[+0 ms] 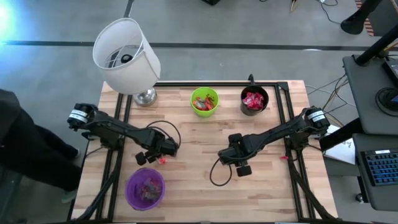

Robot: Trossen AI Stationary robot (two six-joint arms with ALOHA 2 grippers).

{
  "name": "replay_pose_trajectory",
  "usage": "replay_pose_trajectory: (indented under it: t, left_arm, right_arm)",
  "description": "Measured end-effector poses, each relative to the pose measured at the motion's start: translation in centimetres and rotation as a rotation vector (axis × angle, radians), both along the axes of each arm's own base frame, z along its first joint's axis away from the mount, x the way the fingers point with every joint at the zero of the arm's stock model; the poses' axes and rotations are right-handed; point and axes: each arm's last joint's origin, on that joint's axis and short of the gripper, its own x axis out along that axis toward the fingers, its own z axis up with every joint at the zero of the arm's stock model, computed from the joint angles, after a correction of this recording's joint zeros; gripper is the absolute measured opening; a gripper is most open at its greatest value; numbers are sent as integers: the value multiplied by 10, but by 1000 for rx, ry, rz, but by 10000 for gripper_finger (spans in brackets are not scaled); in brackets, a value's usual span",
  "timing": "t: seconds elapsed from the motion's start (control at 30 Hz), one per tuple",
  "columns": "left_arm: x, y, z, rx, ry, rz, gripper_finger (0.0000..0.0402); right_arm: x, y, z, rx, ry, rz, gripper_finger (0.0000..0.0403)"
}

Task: Sort candy
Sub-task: Put the orange chocolate into the green bucket

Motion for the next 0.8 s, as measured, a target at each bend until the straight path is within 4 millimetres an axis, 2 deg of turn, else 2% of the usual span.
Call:
replay_pose_trajectory:
  t: [0.47,0.8]
  left_arm:
    - [9,10,-23,-44,67,71,153]
    - [16,13,-41,-89,124,66,153]
  right_arm:
    - [-2,1,-1,2,7,-25,146]
    - [-5,12,-1,1,12,14,146]
